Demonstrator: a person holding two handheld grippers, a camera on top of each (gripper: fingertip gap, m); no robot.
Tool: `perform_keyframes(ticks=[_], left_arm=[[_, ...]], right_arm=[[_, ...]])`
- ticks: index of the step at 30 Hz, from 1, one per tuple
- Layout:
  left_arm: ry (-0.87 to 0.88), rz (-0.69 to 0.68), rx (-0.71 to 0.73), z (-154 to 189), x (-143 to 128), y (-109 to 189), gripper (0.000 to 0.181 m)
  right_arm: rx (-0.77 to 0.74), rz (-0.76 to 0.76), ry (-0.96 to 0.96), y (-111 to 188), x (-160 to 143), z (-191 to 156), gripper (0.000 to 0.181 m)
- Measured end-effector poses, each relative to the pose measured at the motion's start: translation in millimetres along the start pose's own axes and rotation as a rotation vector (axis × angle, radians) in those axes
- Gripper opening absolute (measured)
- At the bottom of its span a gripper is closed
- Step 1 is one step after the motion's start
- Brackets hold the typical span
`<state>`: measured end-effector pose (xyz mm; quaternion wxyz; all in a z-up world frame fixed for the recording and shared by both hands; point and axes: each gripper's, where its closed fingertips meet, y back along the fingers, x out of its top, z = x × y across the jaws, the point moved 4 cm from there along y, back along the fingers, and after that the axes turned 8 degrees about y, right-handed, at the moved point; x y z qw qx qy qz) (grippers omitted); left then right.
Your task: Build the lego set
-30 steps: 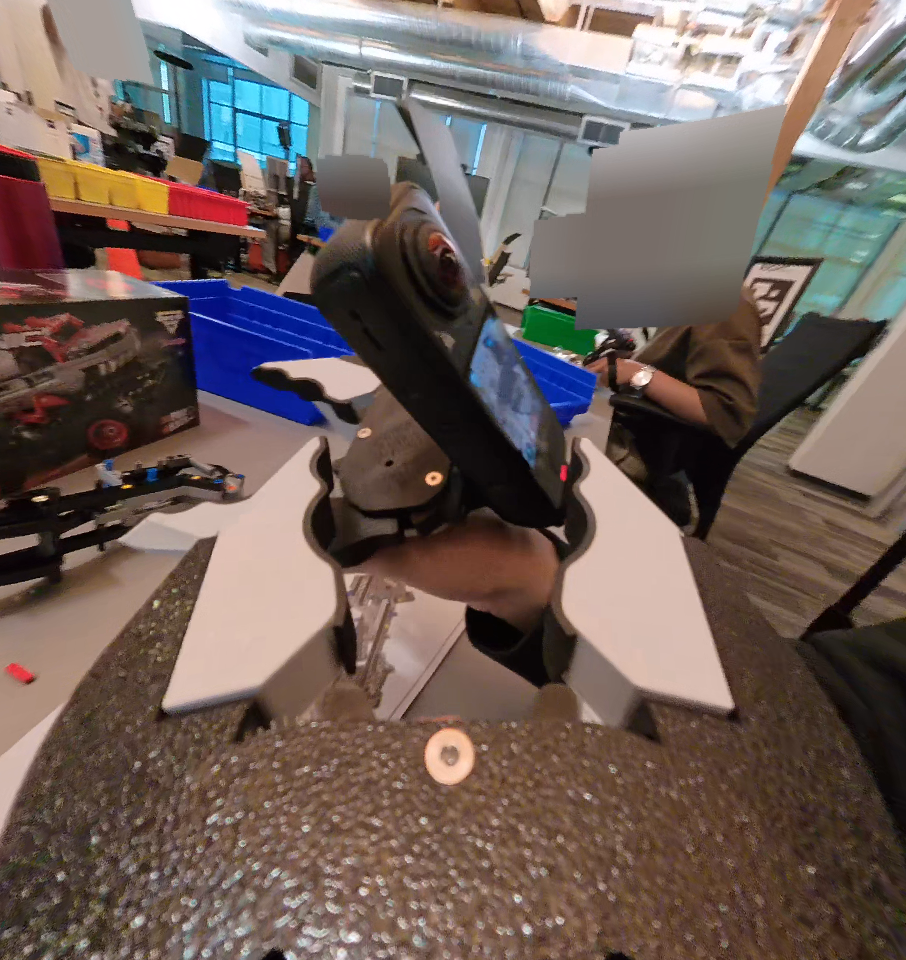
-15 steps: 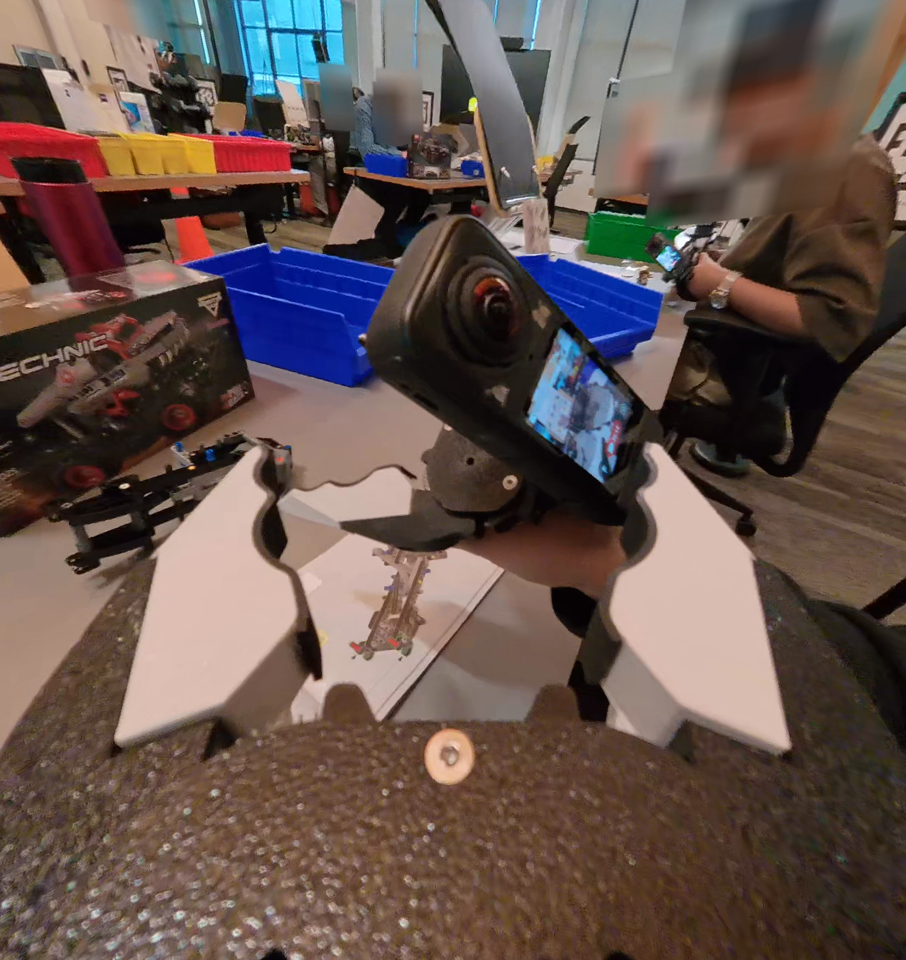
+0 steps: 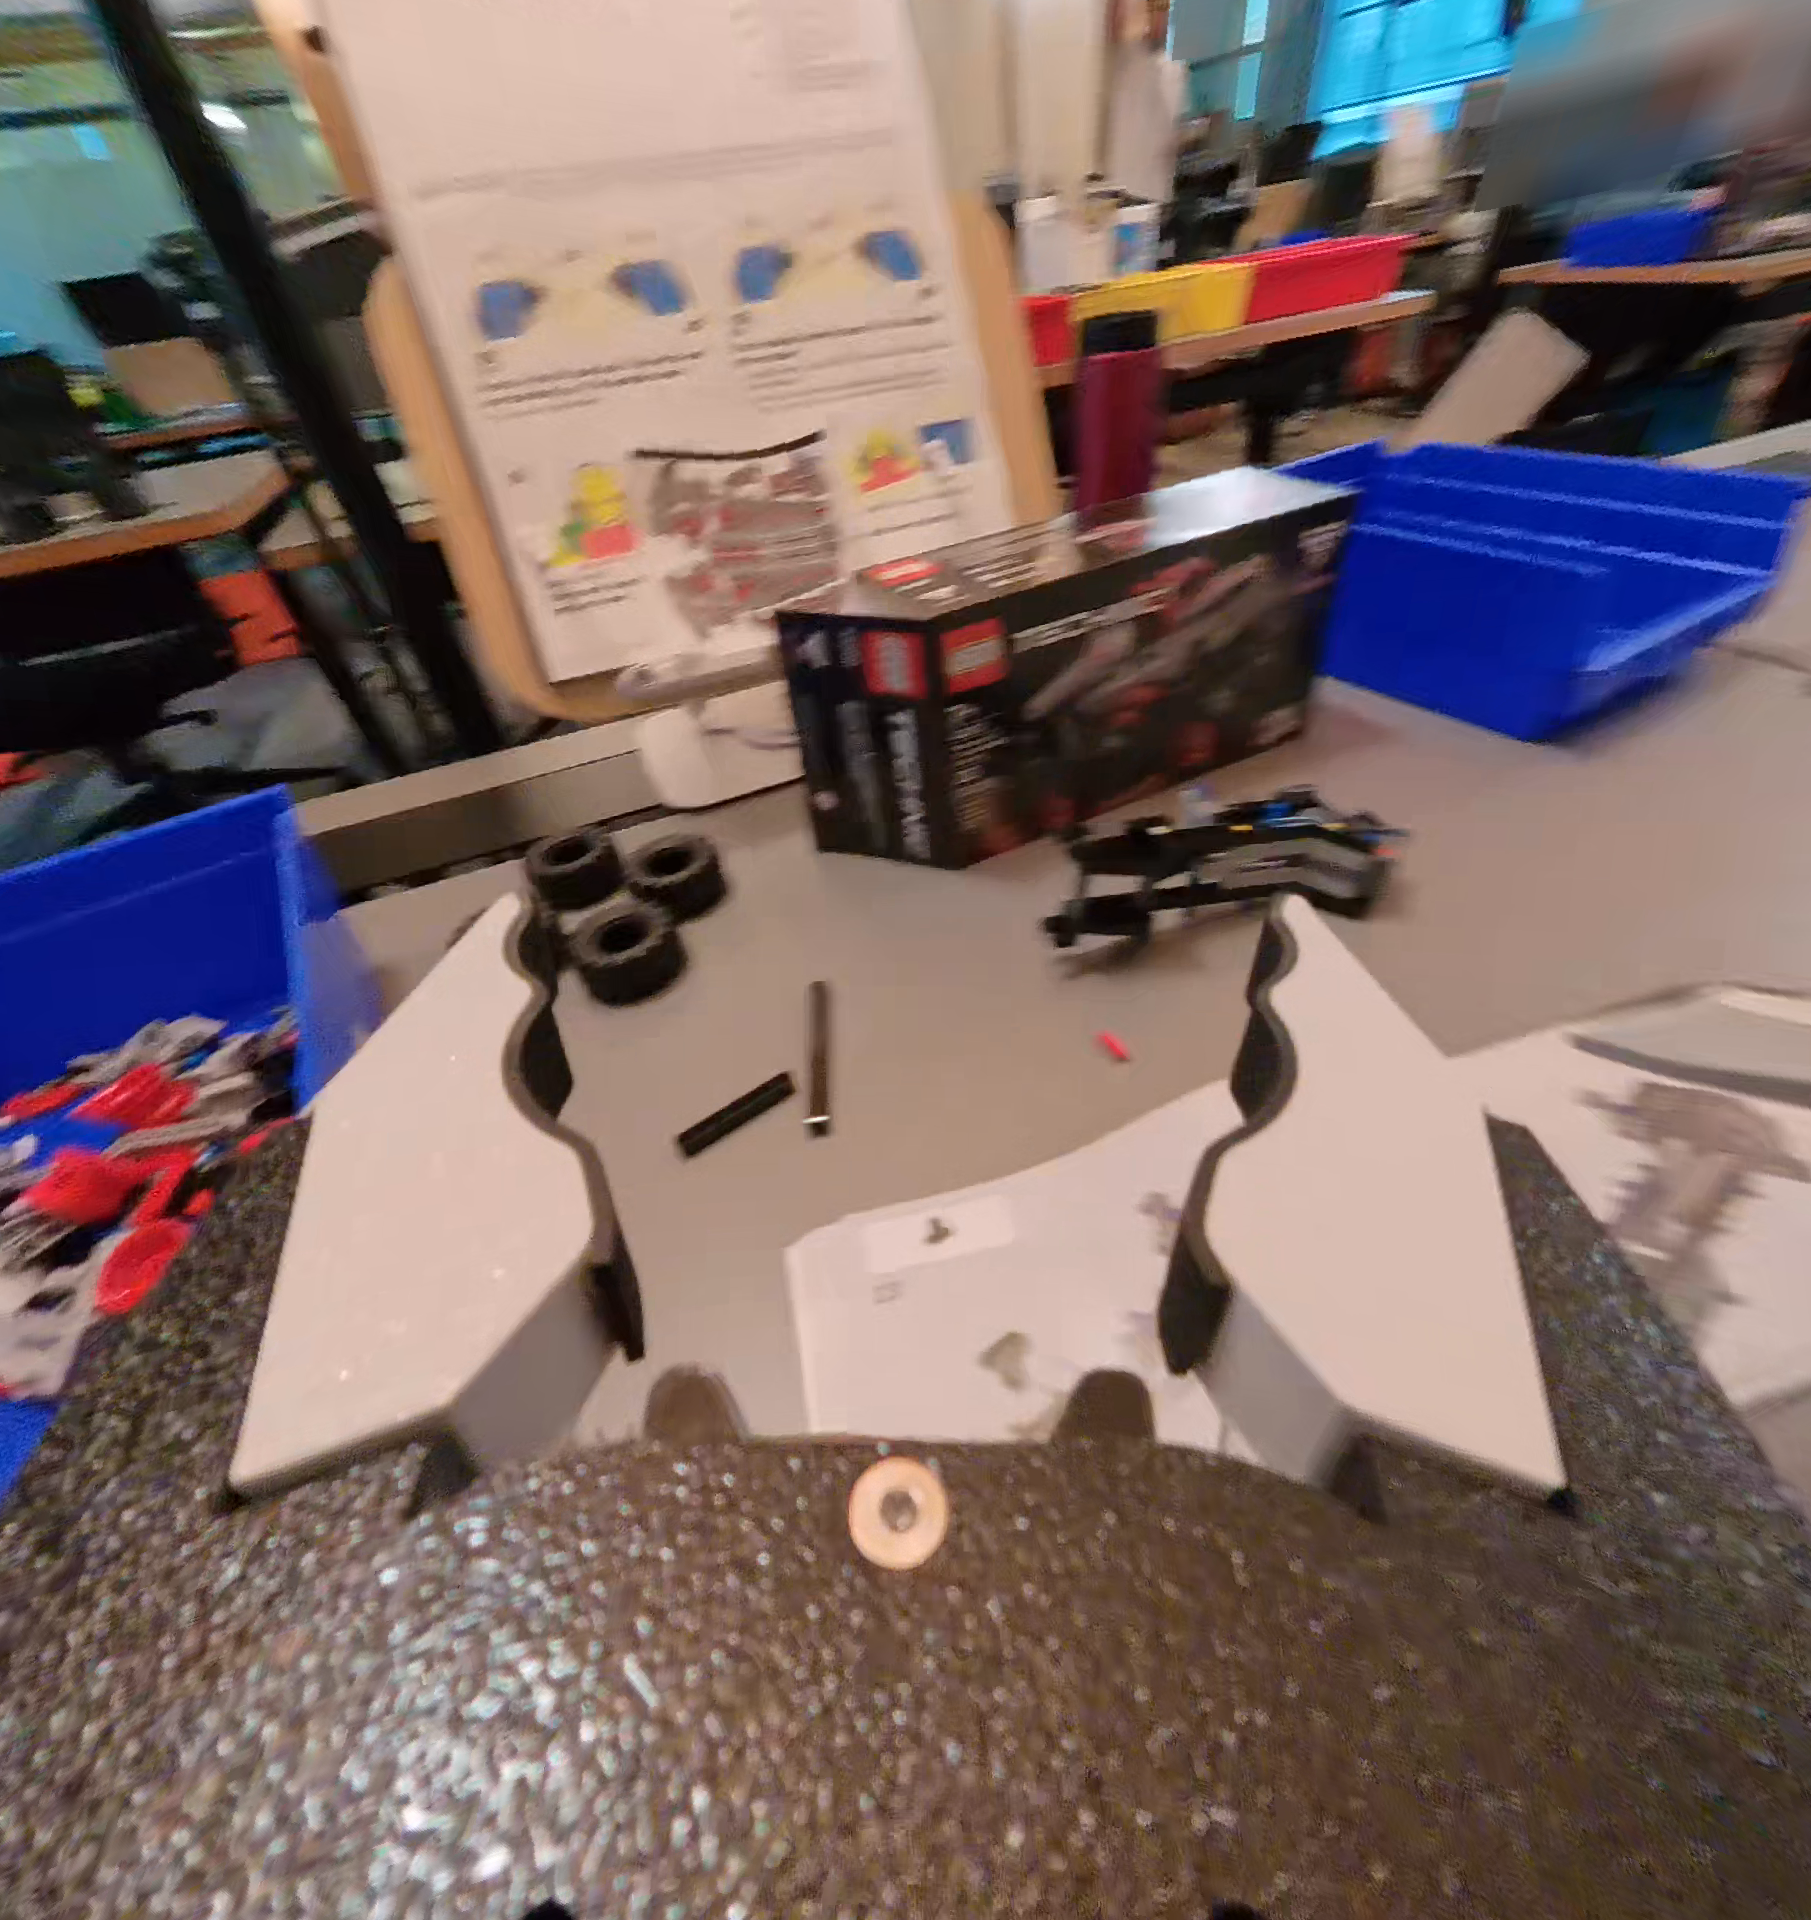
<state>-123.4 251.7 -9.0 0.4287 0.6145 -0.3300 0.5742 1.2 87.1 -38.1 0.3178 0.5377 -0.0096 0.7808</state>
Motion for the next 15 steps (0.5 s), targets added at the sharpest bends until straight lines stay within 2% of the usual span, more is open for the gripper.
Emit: perform_keyframes(ticks=[2, 4, 10, 13, 15], left_arm=[[0.019, -0.01, 0.019, -9, -12, -7, 0.127], [0.035, -0.056, -0.021, -7, -22, -13, 0.125], [0.035, -0.129, -0.045, -6, -37, -26, 0.125], [0.051, -0.14, -0.133, 9, -28, -19, 0.124], [0.085, -0.105, -0.284, 35, -8, -1, 0.124]], right_arm=[[0.012, 0.008, 0.05, -3, 10, -16, 0.12], [0.023, 0.01, 0.074, -7, 17, -27, 0.12], [0.022, 0.007, 0.088, -14, 26, -40, 0.119], [-0.007, -0.006, 0.1, -16, 23, -36, 0.118], [-0.125, -0.028, 0.109, -20, 17, -14, 0.117]])
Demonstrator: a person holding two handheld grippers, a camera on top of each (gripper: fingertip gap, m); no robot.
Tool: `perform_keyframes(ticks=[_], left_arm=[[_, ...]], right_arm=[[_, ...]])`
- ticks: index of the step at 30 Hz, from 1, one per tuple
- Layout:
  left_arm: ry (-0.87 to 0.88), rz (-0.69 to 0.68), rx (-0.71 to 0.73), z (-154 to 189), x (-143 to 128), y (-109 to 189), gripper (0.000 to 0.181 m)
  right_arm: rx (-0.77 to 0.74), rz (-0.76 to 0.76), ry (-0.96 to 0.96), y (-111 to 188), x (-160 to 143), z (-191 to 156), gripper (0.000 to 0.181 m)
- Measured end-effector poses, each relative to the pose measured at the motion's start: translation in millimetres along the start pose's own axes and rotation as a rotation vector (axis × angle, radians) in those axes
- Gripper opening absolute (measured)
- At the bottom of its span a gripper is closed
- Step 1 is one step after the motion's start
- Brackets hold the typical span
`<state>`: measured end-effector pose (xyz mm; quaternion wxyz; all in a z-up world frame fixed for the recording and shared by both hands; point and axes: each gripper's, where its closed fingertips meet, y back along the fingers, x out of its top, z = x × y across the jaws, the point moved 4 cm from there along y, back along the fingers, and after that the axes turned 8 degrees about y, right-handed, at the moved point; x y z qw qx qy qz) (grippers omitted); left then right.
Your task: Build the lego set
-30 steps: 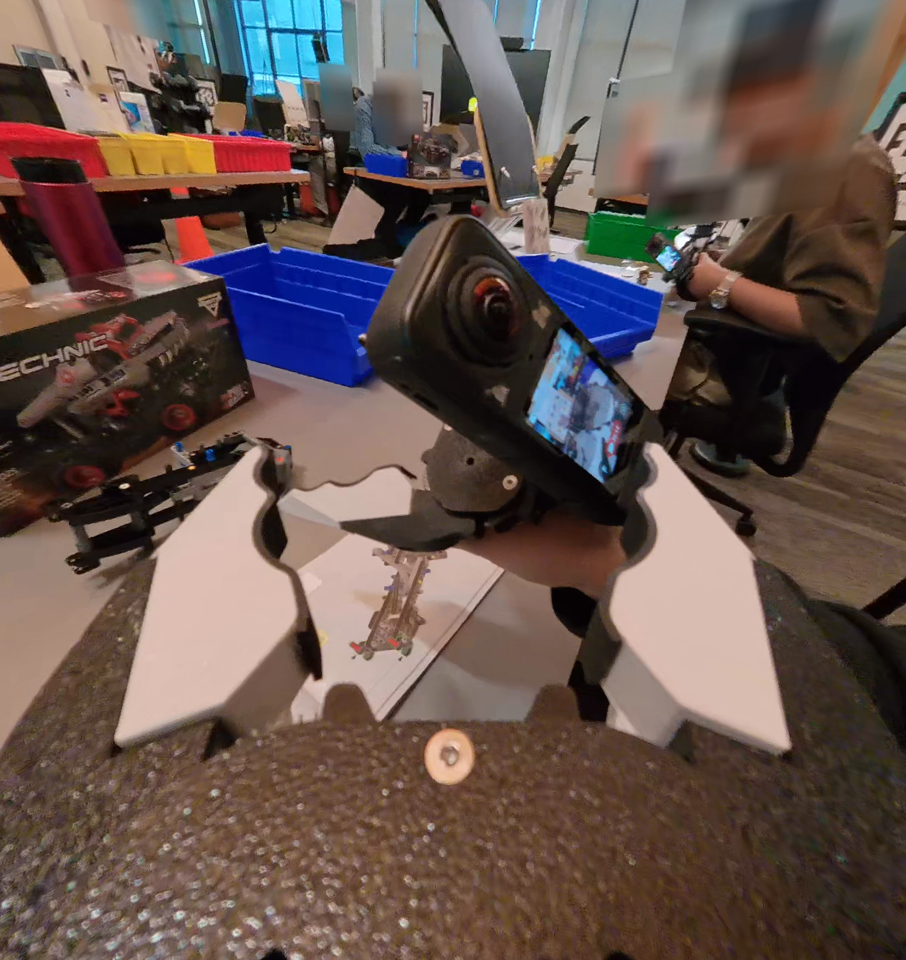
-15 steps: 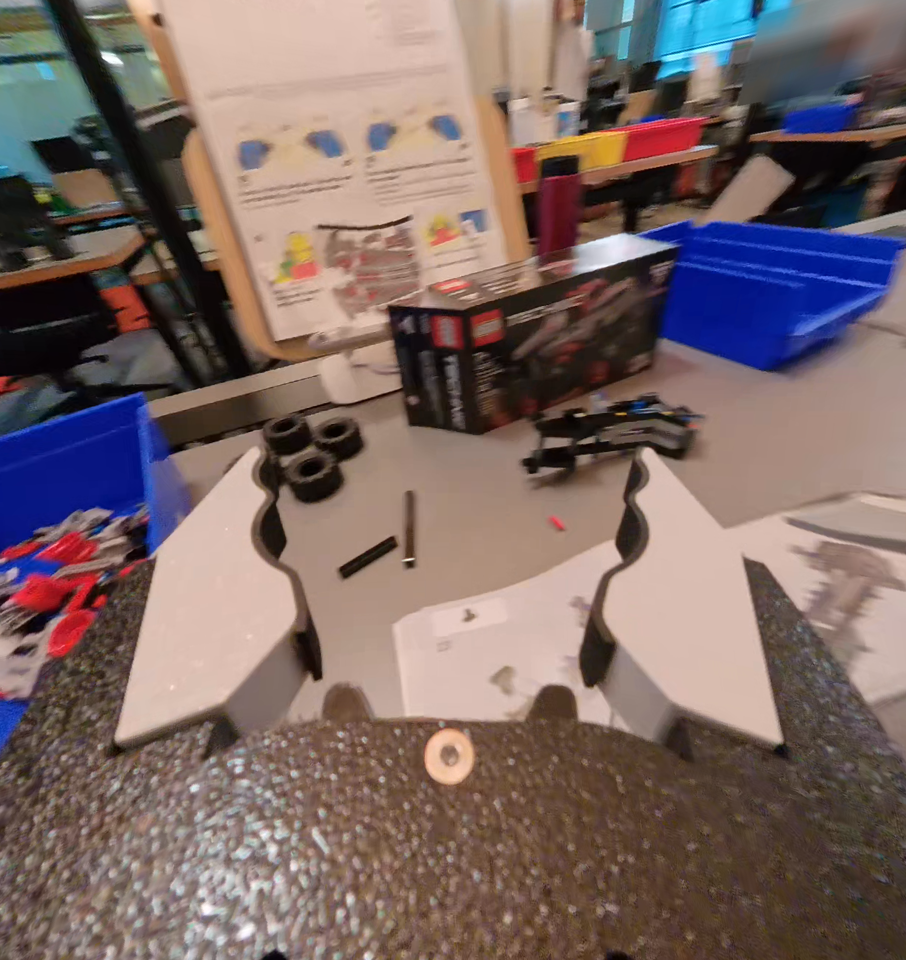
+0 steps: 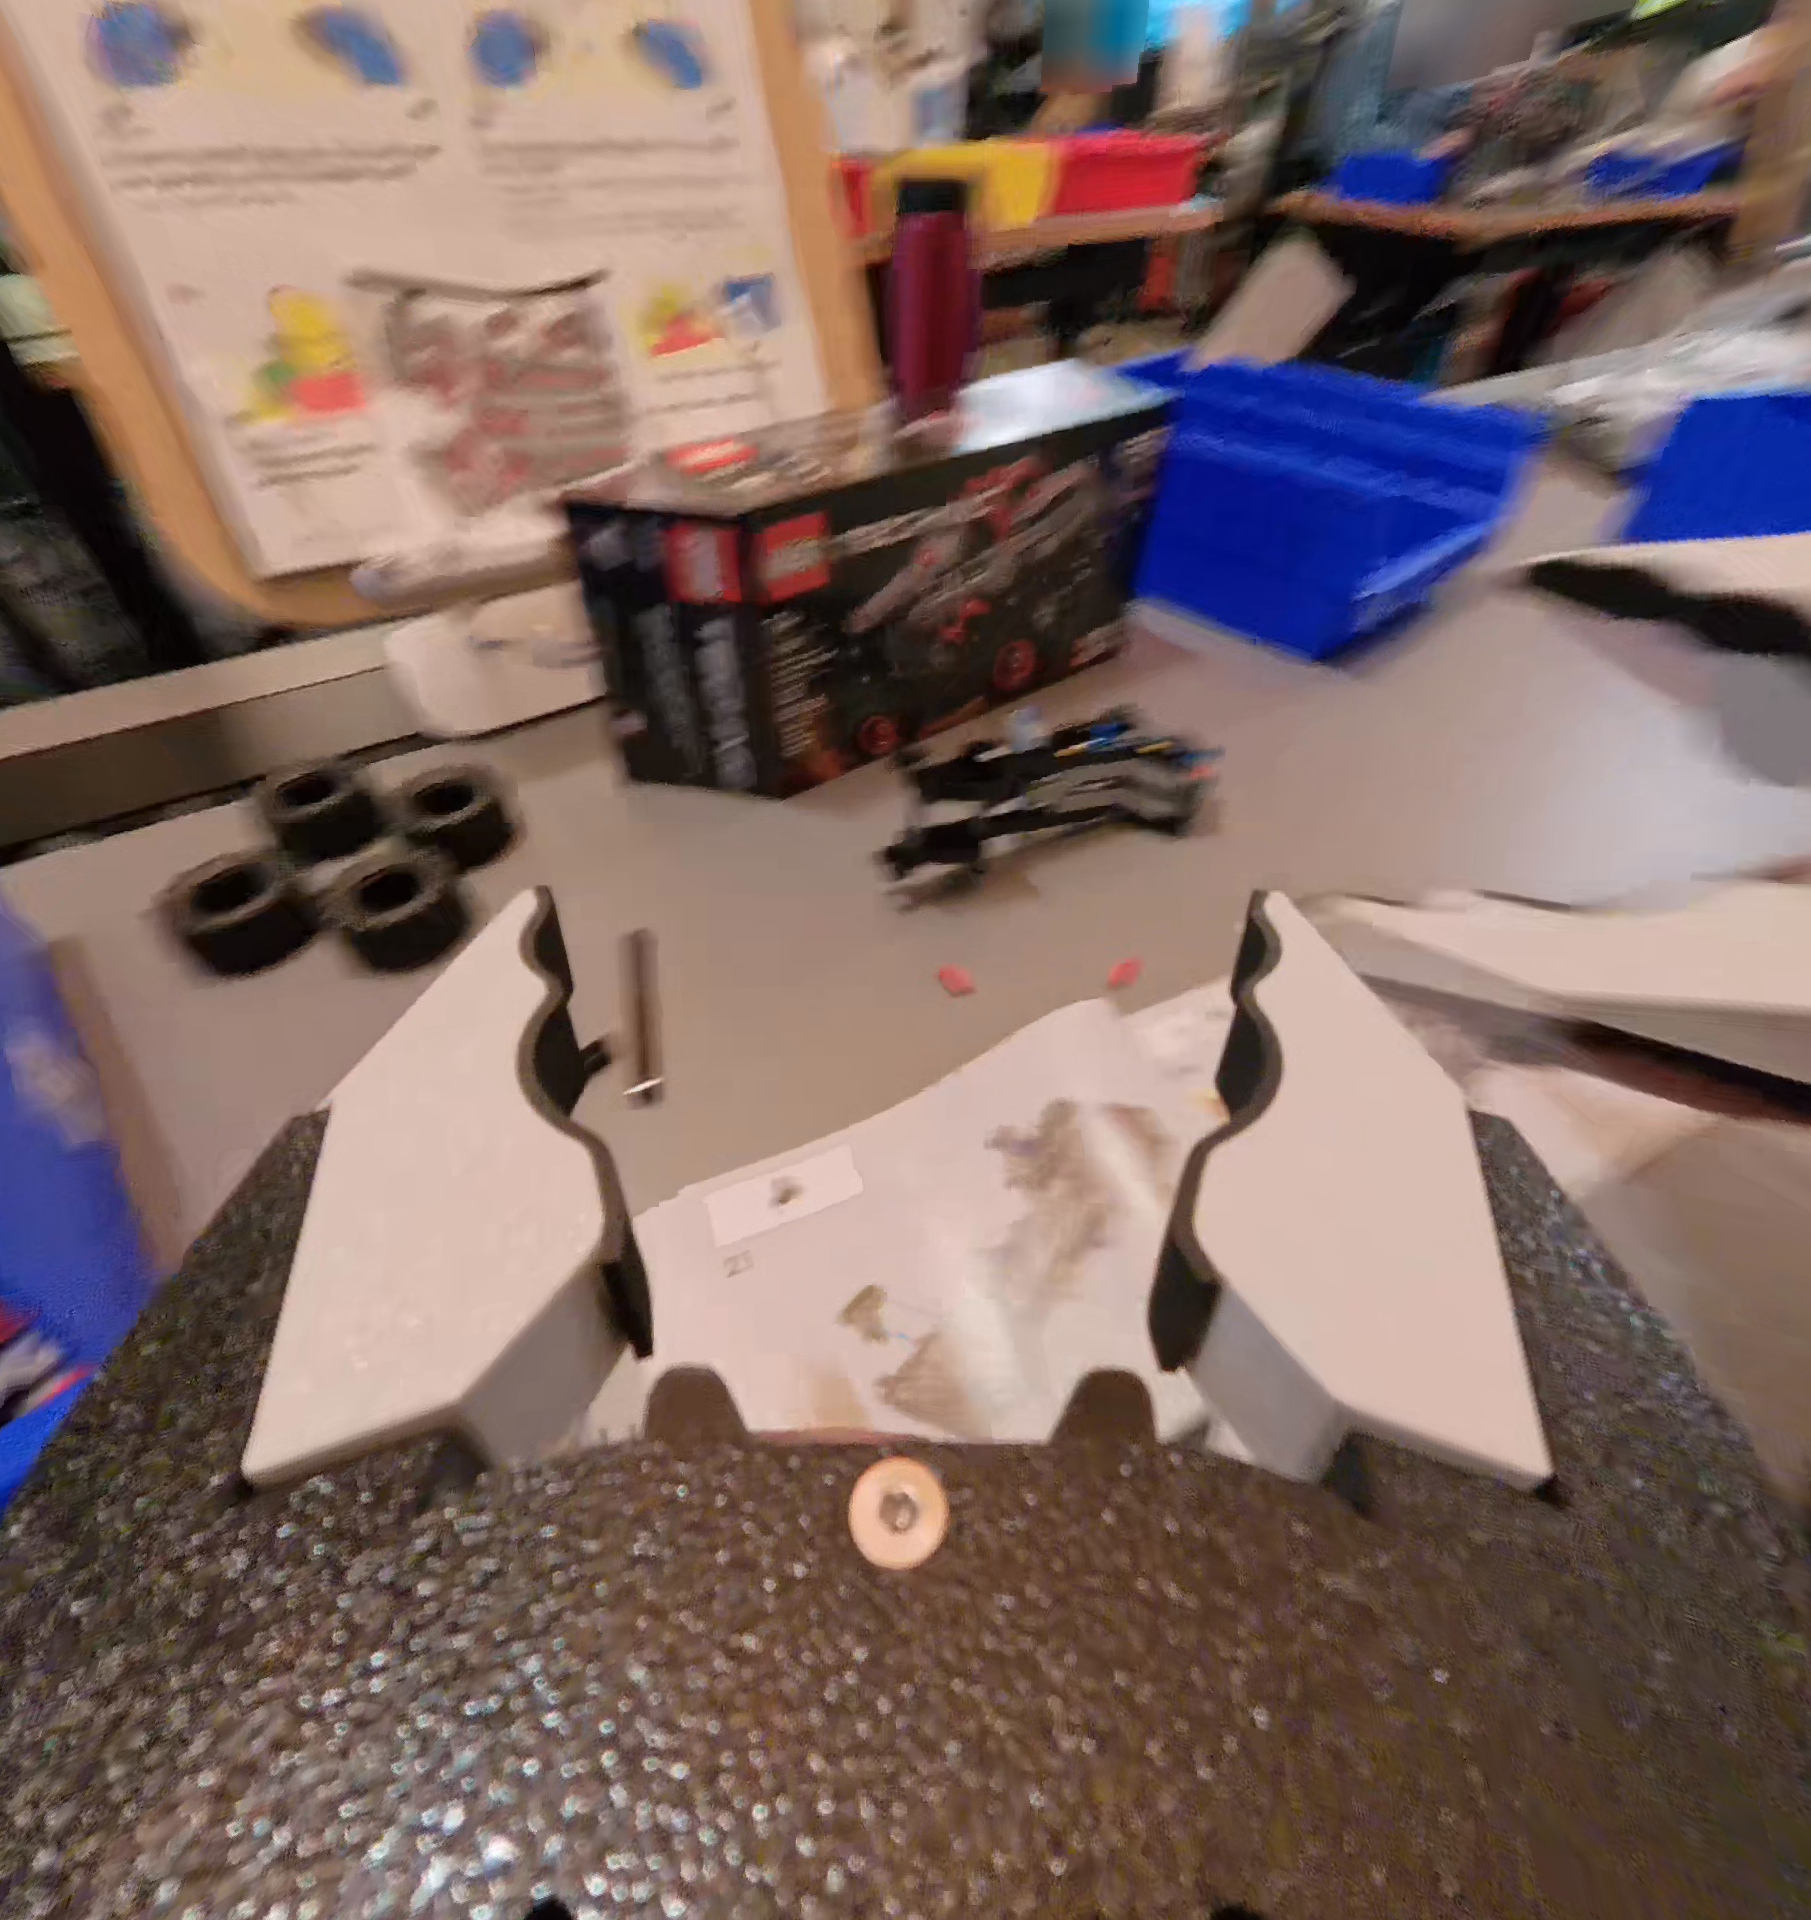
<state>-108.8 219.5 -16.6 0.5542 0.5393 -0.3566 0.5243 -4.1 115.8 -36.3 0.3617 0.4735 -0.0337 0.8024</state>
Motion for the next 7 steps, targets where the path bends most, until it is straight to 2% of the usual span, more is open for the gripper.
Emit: perform_keyframes(ticks=[2, 3, 4, 5, 7], left_arm=[[0.054, 0.055, -0.272, 51, 18, 20, 0.126], [0.073, 0.072, -0.382, 74, 23, 29, 0.118], [0.072, 0.068, -0.453, 93, 24, 34, 0.109], [0.056, 0.049, -0.488, 109, 21, 35, 0.108], [0.037, -0.003, -0.508, 128, 10, 29, 0.118]], right_arm=[[-0.097, -0.043, -0.014, -11, -11, 22, 0.117], [-0.129, -0.064, -0.029, -15, -15, 31, 0.117], [-0.158, -0.066, -0.046, -17, -15, 37, 0.116], [-0.171, -0.06, -0.058, -18, -14, 39, 0.116], [-0.176, -0.039, -0.066, -17, -6, 37, 0.113]])
